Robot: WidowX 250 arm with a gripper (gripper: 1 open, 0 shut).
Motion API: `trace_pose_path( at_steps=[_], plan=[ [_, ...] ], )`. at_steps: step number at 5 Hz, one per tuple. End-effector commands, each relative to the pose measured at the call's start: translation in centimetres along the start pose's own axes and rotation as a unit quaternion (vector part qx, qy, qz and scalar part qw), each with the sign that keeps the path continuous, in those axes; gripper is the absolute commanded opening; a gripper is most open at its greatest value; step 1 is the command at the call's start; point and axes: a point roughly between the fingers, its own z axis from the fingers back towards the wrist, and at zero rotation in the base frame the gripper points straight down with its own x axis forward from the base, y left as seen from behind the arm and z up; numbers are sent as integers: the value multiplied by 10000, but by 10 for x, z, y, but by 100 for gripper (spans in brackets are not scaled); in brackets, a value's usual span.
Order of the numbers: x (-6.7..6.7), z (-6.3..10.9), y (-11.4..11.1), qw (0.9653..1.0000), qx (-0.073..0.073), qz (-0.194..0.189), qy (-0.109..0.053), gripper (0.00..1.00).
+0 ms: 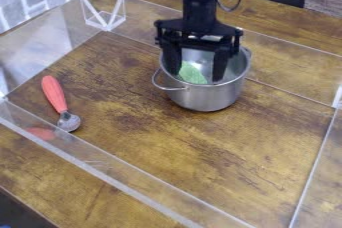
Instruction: Remove the green object from the silver pot and put it on the table
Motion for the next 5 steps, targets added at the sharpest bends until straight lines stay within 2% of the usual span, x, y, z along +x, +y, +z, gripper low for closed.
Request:
trace_pose_path(
  at_steps=[1, 2, 4, 5],
  plan=[
    [3, 11, -6, 9997, -85, -39, -211, 0],
    [4, 11, -6, 9997, -106, -26, -217, 0],
    [5, 67, 12, 9965, -477, 269, -630, 0],
    [2, 80, 30, 9932, -668, 497, -811, 0]
  ],
)
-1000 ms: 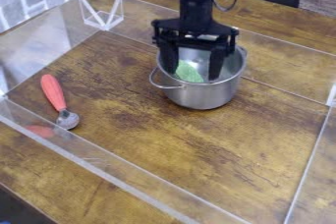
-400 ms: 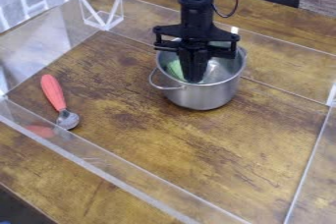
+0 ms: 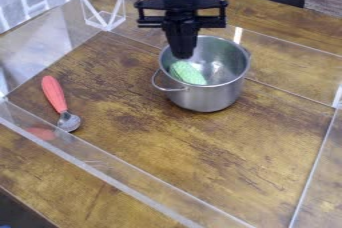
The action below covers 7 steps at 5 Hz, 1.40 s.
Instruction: Remove the green object from the silver pot and put it on the table
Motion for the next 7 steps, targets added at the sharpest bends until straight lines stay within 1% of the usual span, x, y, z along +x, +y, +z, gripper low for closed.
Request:
trace_pose_path(
  at_steps=[1, 2, 4, 5, 6, 7],
  plan=[
    [2, 40, 19, 9985, -176, 194, -478, 0],
    [-6, 40, 38, 9979, -181, 339, -525, 0],
    [-13, 41, 67, 9970, -84, 534, -551, 0],
    [-17, 38, 77, 9967, -38, 596, -553, 0],
    [-23, 30, 88, 9966, 17, 628, -536, 0],
    [-27, 20, 94, 9966, 39, 660, -486, 0]
  ],
)
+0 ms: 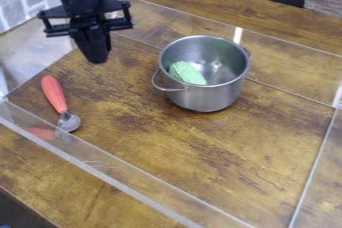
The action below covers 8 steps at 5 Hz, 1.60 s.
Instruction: Remove the green object from the silver pot and put it on the table
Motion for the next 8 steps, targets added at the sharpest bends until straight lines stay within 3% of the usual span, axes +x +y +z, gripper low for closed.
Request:
trace_pose_path(
  at_steps=[1, 4, 5, 6, 8],
  plan=[
    [2, 9, 7, 9996, -46, 77, -250, 0],
    [-9, -22, -3, 10000, -16, 5, -19, 0],
    [-12, -35, -6, 10000, 26, -42, 35, 100],
    [-8, -33, -22, 9999, -3, 23, 98, 100],
    [16, -36, -81, 9997, -64, 251, 10, 100]
  ],
)
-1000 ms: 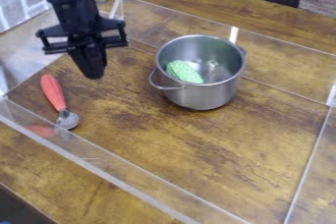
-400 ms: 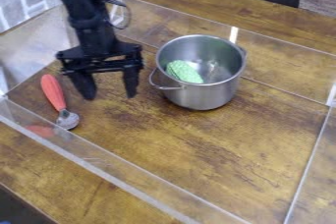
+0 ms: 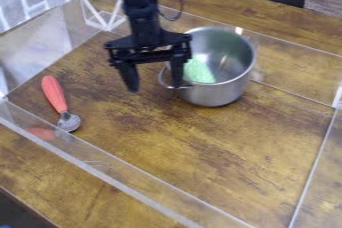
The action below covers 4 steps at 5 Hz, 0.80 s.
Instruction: Remove the green object from the silver pot and put it on the table
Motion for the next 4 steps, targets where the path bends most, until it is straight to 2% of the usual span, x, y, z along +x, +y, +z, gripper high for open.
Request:
trace_pose_path(
  at_steps=[1, 4],
  plan=[
    [13, 15, -17, 9994, -171, -62, -294, 0],
    [26, 7, -25, 9995, -79, -46, -309, 0]
  ],
)
